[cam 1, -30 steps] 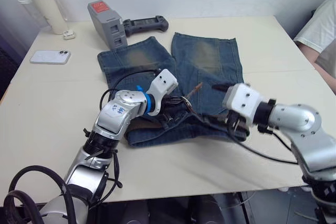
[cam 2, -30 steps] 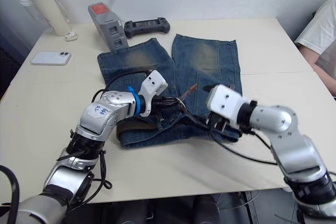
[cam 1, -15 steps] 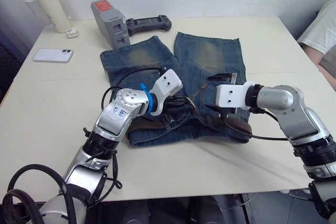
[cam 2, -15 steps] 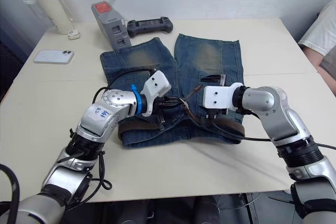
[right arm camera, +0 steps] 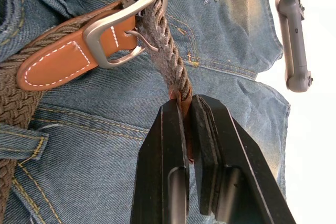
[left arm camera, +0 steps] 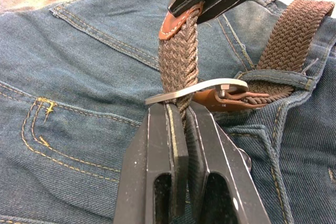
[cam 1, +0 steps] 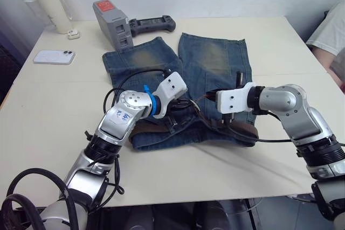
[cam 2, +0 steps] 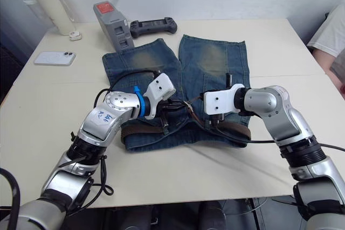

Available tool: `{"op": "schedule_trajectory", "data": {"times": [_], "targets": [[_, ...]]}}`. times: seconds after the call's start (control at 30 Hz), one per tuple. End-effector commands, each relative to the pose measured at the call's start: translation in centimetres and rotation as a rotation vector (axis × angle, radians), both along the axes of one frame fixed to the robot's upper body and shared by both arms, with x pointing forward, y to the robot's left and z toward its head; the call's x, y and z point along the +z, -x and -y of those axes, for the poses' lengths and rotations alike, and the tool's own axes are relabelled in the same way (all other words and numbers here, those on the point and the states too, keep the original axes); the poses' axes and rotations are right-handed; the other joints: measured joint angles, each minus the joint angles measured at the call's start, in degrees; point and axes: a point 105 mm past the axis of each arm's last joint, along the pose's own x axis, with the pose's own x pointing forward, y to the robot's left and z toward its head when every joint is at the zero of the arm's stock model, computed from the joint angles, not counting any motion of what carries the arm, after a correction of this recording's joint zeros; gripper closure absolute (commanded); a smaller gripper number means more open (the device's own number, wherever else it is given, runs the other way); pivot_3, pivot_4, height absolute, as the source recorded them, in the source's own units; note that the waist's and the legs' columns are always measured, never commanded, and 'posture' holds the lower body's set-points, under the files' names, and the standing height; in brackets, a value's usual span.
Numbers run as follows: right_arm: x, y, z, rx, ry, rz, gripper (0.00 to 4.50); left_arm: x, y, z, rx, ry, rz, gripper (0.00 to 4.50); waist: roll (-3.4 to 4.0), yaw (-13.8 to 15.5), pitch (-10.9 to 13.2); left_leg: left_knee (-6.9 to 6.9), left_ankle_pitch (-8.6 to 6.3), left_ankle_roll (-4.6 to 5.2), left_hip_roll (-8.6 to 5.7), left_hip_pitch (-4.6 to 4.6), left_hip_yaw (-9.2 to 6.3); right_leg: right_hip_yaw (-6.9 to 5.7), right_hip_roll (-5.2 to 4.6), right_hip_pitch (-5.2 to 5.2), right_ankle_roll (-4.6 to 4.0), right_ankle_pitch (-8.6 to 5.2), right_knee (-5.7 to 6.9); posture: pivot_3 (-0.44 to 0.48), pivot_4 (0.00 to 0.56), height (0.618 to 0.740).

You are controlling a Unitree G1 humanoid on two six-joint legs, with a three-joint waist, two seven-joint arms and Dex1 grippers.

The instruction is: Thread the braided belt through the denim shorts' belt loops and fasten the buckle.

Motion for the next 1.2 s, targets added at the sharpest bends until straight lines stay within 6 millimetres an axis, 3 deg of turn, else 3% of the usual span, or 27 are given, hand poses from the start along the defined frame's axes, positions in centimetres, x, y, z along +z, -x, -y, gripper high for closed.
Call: {"op": "schedule_trajectory", "data": {"times": [0.03, 0.43, 0.5, 0.53, 0.7, 0.8, 0.9, 1.03, 1.1, 1.2], "targets": [[1.4, 0.3, -0.4, 0.022, -0.031, 0.049, 4.44, 1.3, 0.6, 0.9, -0.053, 0.027, 0.045, 4.5, 0.0, 0.0, 0.0, 0.0, 0.0, 0.0, 0.0, 0.0, 0.0, 0.0, 0.0, 0.0, 0.0, 0.0, 0.0, 0.0, 0.15, 0.664], [1.9, 0.3, 0.1, 0.012, -0.024, 0.063, 4.44, 1.8, 0.9, -0.4, -0.065, 0.067, -0.034, 4.5, 0.0, 0.0, 0.0, 0.01, 0.0, 0.0, 0.0, 0.0, 0.0, 0.0, 0.0, 0.0, 0.0, 0.0, 0.02, 0.0, 0.15, 0.664], [2.1, 0.4, 0.3, 0.012, -0.028, 0.065, 4.5, 2.5, 0.8, -1.6, -0.053, 0.113, -0.091, 3.69, 0.0, 0.0, 0.0, 0.01, 0.0, 0.0, 0.0, 0.0, 0.0, 0.0, 0.0, 0.0, 0.0, 0.0, 0.02, 0.0, 0.15, 0.664], [2.1, 0.4, 0.3, 0.012, -0.026, 0.065, 4.5, 2.5, 1.1, -1.9, -0.078, 0.102, -0.106, 3.49, 0.0, -0.1, 0.0, 0.0, 0.0, 0.0, 0.01, -0.01, -0.01, 0.0, 0.0, 0.0, 0.0, 0.0, 0.02, 0.0, 0.15, 0.664], [2.3, 0.8, 0.3, 0.024, -0.024, 0.071, 4.5, 3.7, 1.0, -4.0, -0.101, 0.115, -0.125, 1.25, 0.0, -0.3, 0.0, -0.01, 0.0, 0.0, 0.01, 0.01, -0.01, 0.0, 0.01, -0.01, 0.0, 0.0, 0.02, 0.0, 0.15, 0.664], [2.7, 1.3, 0.3, 0.039, -0.019, 0.075, 4.5, 5.4, 0.6, -5.0, -0.104, 0.17, -0.116, 0.03, 0.01, -0.2, 0.0, 0.01, 0.0, 0.0, 0.01, -0.01, -0.01, -0.01, 0.0, -0.01, 0.0, 0.0, 0.01, 0.0, 0.15, 0.664], [3.5, 1.6, 0.7, 0.045, -0.005, 0.097, 4.5, 6.3, -0.4, -5.5, -0.062, 0.199, -0.097, 0.03, 0.01, 0.0, 0.0, 0.03, 0.0, 0.0, 0.01, -0.02, -0.02, -0.01, 0.0, 0.0, 0.0, 0.0, 0.02, 0.0, 0.15, 0.664], [5.5, 1.9, 1.2, 0.066, 0.033, 0.213, 4.5, 3.9, -1.7, -6.6, 0.012, 0.104, -0.107, 0.03, 0.01, -0.1, 0.0, 0.0, 0.0, 0.0, 0.0, 0.0, 0.01, 0.01, 0.0, 0.0, 0.0, 0.0, 0.01, 0.0, 0.15, 0.664], [6.0, 2.7, 0.6, 0.134, 0.066, 0.271, 4.5, 2.6, -2.3, -7.2, 0.054, 0.048, -0.112, 0.03, 0.01, -0.1, 0.0, 0.0, 0.0, 0.0, 0.0, 0.0, 0.01, 0.0, 0.0, -0.01, 0.0, 0.0, 0.02, 0.0, 0.15, 0.664], [7.9, 4.4, -2.0, 0.269, 0.035, 0.352, 4.5, 1.2, -2.8, -7.7, 0.097, -0.002, -0.13, 0.03, 0.0, -0.5, 0.0, -0.01, 0.0, 0.0, 0.01, -0.01, 0.02, 0.01, 0.01, -0.04, 0.0, 0.0, 0.04, 0.0, 0.15, 0.664]]}}
